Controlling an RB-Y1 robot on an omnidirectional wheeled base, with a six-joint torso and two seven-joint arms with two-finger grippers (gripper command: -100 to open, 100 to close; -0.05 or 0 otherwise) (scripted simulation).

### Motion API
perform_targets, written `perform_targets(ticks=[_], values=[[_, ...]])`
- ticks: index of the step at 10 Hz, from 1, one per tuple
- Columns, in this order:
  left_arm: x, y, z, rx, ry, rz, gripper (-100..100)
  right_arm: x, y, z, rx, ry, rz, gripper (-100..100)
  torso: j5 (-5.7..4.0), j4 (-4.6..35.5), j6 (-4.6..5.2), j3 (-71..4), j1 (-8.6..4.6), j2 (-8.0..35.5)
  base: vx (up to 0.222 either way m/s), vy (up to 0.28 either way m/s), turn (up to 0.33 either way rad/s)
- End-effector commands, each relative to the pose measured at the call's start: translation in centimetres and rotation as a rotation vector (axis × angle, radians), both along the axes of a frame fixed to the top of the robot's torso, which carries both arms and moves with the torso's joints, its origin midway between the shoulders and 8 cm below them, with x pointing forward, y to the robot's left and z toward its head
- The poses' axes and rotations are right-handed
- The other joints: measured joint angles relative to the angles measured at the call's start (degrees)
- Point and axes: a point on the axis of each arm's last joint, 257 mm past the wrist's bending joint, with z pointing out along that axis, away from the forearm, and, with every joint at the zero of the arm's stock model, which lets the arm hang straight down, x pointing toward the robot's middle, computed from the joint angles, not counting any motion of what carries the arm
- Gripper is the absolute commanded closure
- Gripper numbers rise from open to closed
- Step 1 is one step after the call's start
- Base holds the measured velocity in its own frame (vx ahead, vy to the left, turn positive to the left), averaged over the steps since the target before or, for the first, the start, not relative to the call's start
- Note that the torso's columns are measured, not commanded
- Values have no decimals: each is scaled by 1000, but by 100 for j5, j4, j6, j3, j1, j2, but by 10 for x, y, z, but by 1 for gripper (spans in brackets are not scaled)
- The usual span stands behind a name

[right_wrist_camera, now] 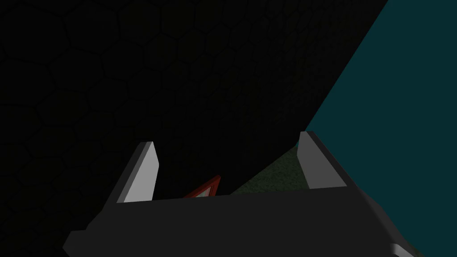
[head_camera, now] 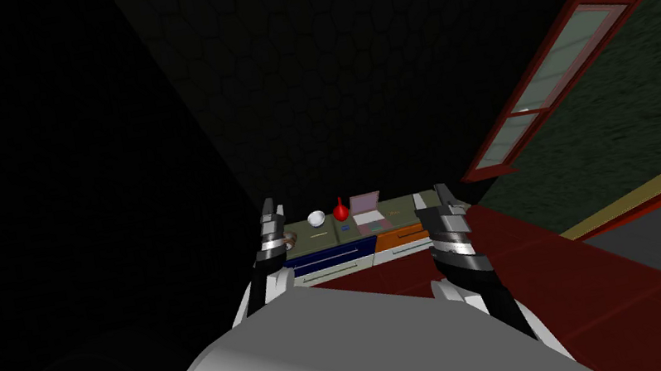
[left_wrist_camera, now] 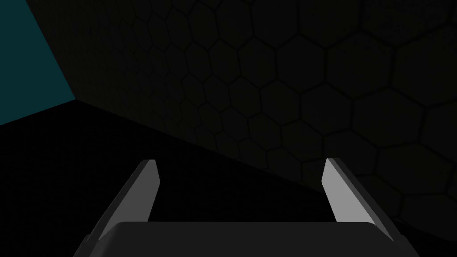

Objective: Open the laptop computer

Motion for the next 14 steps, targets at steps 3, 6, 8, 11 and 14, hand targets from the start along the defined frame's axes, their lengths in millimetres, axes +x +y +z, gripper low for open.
perform_targets(ticks=[3,6,8,11,14], values=[[0,0,0,0,0,0,0,0,0,0,0,0,0,0,0,1006,0,-2014,0,1003,0,0,0],[0,0,0,0,0,0,0,0,0,0,0,0,0,0,0,2268,0,-4536,0,2269,0,0,0],[0,0,0,0,0,0,0,0,0,0,0,0,0,0,0,3114,0,-6227,0,3116,0,0,0],[0,0,0,0,0,0,0,10,6,-13,-83,40,-3,-100,1,4148,-1,-8315,2,4153,7,8,47],[0,0,0,0,0,0,0,32,13,-39,-240,114,-41,-100,2,4226,0,-8458,5,4225,13,28,123]])
